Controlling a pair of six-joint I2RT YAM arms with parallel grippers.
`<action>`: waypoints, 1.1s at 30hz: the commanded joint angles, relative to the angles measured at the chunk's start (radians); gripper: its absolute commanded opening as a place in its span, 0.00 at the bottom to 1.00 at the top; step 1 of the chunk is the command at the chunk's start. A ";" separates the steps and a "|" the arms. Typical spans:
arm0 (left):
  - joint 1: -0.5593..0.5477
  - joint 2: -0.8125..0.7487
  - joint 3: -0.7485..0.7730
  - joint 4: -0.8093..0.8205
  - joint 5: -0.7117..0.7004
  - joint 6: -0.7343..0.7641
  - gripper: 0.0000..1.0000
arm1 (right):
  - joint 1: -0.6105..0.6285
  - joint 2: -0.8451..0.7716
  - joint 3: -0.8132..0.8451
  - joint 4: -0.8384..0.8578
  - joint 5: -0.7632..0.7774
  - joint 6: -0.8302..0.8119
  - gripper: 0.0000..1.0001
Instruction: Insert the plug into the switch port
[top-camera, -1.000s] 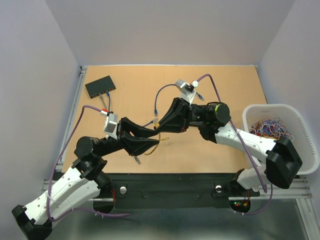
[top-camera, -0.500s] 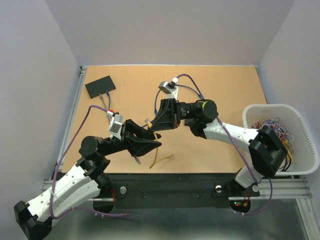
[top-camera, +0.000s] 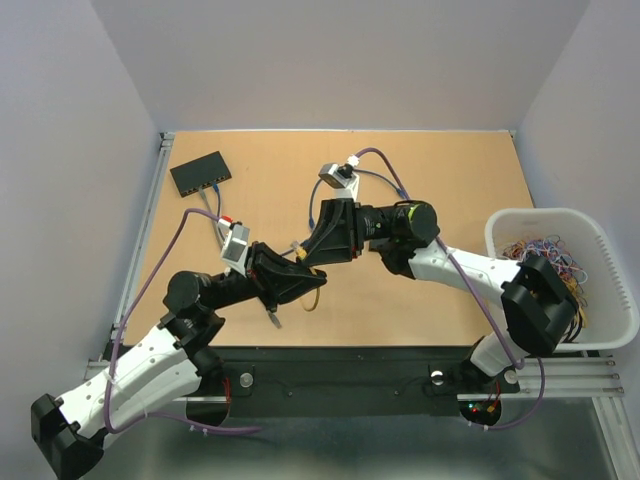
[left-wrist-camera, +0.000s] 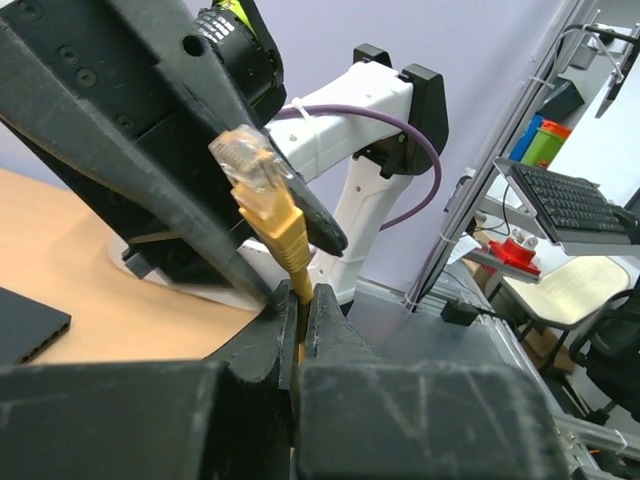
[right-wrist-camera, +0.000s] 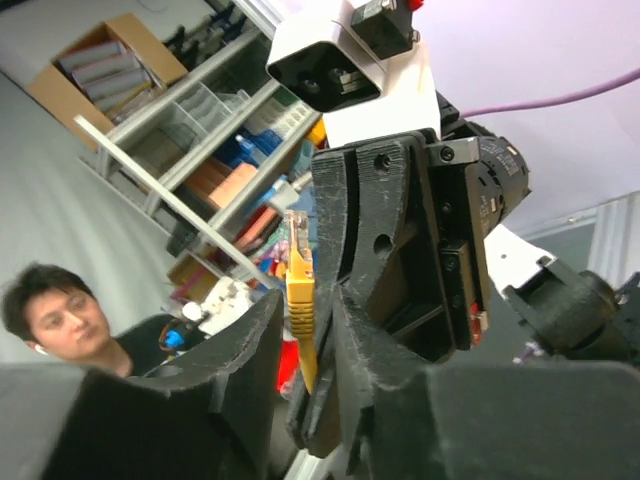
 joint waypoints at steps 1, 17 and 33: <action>-0.010 -0.019 0.039 0.006 -0.040 0.013 0.00 | 0.000 -0.038 -0.013 0.485 0.007 -0.029 0.50; -0.010 -0.093 0.179 -0.537 -0.371 0.151 0.00 | -0.072 -0.334 -0.022 -0.811 0.404 -0.857 0.71; -0.013 -0.043 0.186 -0.576 -0.423 0.153 0.00 | 0.069 -0.285 0.083 -1.023 0.638 -1.052 0.52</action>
